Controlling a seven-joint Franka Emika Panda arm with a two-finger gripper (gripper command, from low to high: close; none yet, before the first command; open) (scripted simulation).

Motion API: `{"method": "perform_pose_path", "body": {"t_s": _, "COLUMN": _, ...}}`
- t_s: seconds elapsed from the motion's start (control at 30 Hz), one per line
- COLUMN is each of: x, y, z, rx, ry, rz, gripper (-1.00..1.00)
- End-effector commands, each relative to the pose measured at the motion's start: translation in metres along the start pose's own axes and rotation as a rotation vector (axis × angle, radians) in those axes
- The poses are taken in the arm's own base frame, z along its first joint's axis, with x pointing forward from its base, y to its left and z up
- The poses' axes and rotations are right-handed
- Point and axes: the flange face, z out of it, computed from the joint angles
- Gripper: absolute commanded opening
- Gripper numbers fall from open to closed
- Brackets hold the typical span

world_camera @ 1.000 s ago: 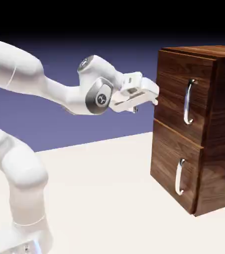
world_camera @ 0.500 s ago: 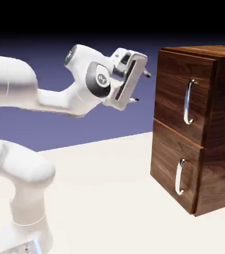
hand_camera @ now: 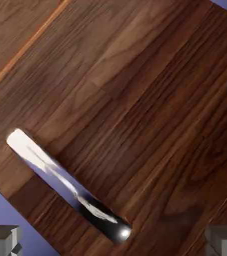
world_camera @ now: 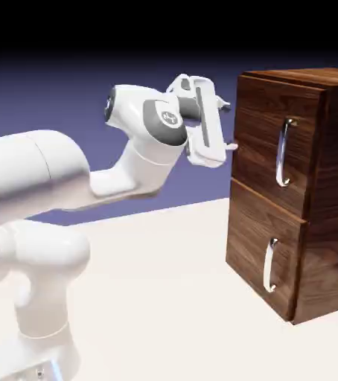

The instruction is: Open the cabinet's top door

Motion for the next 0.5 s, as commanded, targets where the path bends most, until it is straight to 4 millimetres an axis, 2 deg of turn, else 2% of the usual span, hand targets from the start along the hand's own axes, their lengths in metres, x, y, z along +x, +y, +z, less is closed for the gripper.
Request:
{"method": "perform_pose_path", "body": {"t_s": 0.0, "x": -0.003, "y": -0.002, "z": 0.003, "rx": -0.013, "ry": -0.002, "rz": -0.044, "gripper": 0.0}}
{"method": "perform_pose_path", "body": {"t_s": 0.27, "x": -0.021, "y": -0.029, "z": 0.041, "rx": -0.106, "ry": -0.036, "rz": -0.39, "gripper": 0.0}}
{"method": "perform_pose_path", "body": {"t_s": 0.47, "x": -0.023, "y": -0.059, "z": 0.078, "rx": -0.164, "ry": -0.076, "rz": -0.641, "gripper": 0.0}}
